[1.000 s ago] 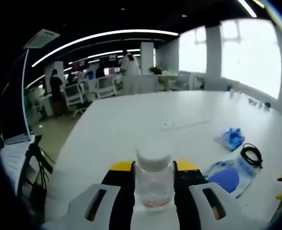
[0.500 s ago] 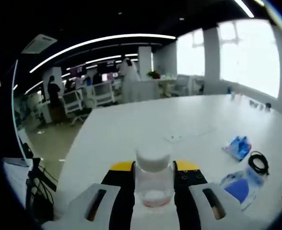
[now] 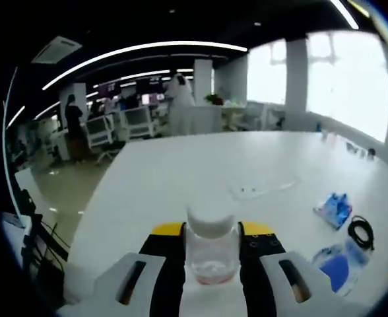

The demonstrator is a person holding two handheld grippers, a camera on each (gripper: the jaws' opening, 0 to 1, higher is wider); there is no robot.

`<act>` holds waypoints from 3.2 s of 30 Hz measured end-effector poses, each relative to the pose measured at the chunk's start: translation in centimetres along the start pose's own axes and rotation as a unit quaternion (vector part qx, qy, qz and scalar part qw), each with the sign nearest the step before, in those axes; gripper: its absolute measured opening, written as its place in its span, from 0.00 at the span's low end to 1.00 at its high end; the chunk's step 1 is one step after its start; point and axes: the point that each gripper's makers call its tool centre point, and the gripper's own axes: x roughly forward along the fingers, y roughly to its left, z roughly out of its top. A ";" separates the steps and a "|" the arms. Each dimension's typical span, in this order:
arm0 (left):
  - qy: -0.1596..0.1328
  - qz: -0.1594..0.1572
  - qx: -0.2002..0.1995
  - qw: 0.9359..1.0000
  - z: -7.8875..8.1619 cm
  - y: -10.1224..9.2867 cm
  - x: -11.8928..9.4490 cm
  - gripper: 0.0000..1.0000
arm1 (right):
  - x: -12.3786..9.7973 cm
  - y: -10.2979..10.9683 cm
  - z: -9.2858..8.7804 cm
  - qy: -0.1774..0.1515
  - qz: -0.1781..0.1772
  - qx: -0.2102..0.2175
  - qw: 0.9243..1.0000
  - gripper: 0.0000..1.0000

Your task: Arrange the tabletop items into an orderly group along one side of the table until the central work area is clear of visible clutter.

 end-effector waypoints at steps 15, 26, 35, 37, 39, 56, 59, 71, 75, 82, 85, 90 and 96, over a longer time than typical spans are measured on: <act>-0.004 0.001 0.007 1.000 -0.4 -0.7 0.4 0.26 | 0.0 -0.8 -1.8 0.024 -0.010 0.021 0.999 0.55; -0.011 0.028 0.029 0.999 -0.6 -1.2 -0.2 0.28 | -0.2 -0.8 -2.1 0.028 -0.011 0.025 0.999 0.55; -0.013 0.013 0.086 0.996 -0.6 -2.1 -0.8 0.56 | -0.3 -0.6 -2.0 0.026 -0.007 0.026 0.999 0.55; -0.024 0.002 0.049 0.999 -0.6 -2.4 -1.0 0.69 | -0.3 -0.6 -2.0 0.024 -0.007 0.026 0.999 0.55; -0.027 0.007 0.035 0.999 -0.8 -2.2 -1.4 0.86 | -0.3 -0.6 -1.9 0.023 -0.006 0.026 0.999 0.55; -0.037 0.014 -0.005 0.999 -2.1 -2.7 -7.3 0.91 | -0.6 -1.3 -0.2 -0.005 -0.004 0.024 1.000 0.56; -0.037 0.012 -0.009 0.999 -2.6 -3.2 -8.4 0.90 | -0.7 -1.7 0.1 -0.011 -0.004 0.030 0.999 0.56; -0.020 0.005 -0.031 0.999 -5.4 -4.5 -10.1 0.84 | -0.8 -2.2 0.6 -0.017 -0.004 0.038 0.999 0.55; -0.016 0.004 -0.032 0.999 -5.7 -4.6 -10.3 0.83 | -0.7 -2.1 0.7 -0.015 0.000 0.037 0.999 0.54; -0.017 -0.013 -0.032 0.999 -6.5 -5.8 -11.0 0.84 | -0.3 -1.6 1.0 -0.017 0.011 0.038 0.999 0.53; -0.020 -0.028 -0.028 0.999 -6.9 -6.8 -11.9 0.86 | -0.2 -1.0 1.4 -0.020 0.022 0.040 0.999 0.52; -0.028 -0.047 -0.029 0.998 -8.5 -8.1 -14.7 0.90 | 0.0 0.2 2.6 -0.028 0.049 0.040 0.998 0.48; -0.037 -0.059 -0.019 0.997 -11.5 -10.3 -20.0 0.96 | 0.5 3.3 6.2 -0.057 0.122 0.030 0.990 0.48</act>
